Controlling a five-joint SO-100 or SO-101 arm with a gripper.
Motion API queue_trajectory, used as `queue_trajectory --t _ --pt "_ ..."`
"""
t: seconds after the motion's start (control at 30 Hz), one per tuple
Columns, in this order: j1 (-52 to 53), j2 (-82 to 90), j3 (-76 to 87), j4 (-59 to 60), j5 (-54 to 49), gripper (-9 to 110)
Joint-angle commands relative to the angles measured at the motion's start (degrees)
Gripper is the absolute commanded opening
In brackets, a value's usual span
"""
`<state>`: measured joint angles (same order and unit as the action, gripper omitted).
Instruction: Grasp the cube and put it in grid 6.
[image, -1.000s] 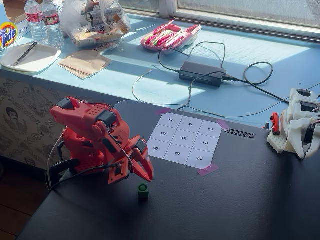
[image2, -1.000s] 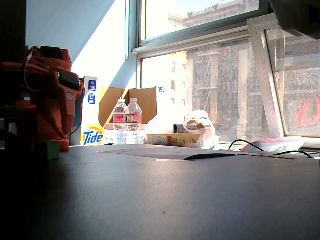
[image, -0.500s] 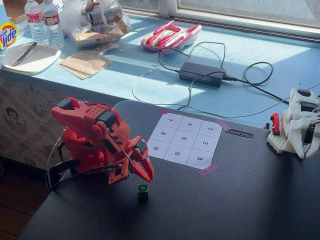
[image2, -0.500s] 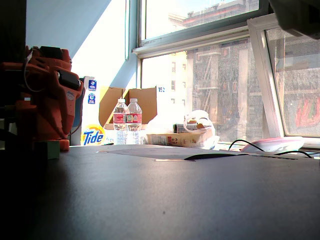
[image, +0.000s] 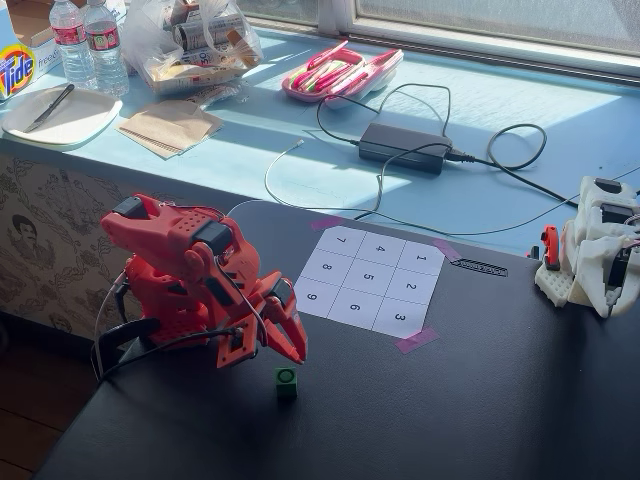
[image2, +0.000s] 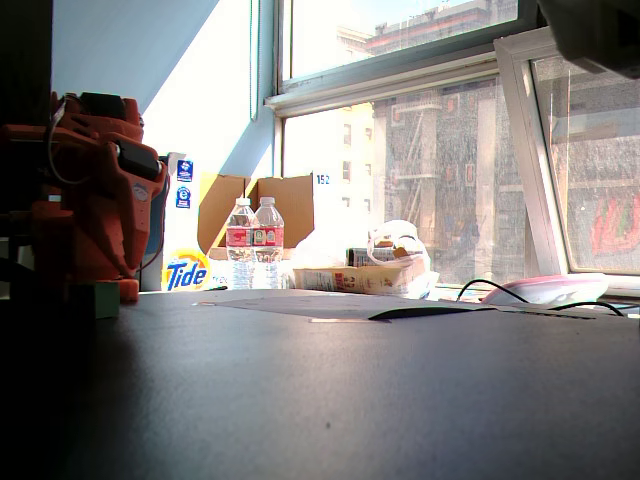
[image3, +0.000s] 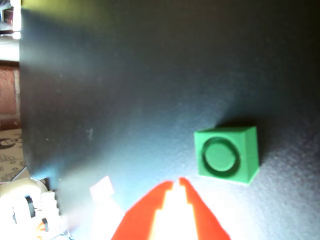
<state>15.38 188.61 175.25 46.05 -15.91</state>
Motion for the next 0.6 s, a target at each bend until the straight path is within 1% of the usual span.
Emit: queue_trajectory --t 0.0,0.17,0.37,0.5,0.57 --pt "-0.4 0.4 4.2 0.4 -0.7 0" --pt "0.9 0.4 3.7 -1.1 0.1 0" --pt "-0.5 0.4 -2.1 5.8 -0.6 1" --pt "-1.3 -1.0 -9.9 9.9 -1.2 3" --pt "-1.2 -7.4 -17.3 10.8 -1.7 3"
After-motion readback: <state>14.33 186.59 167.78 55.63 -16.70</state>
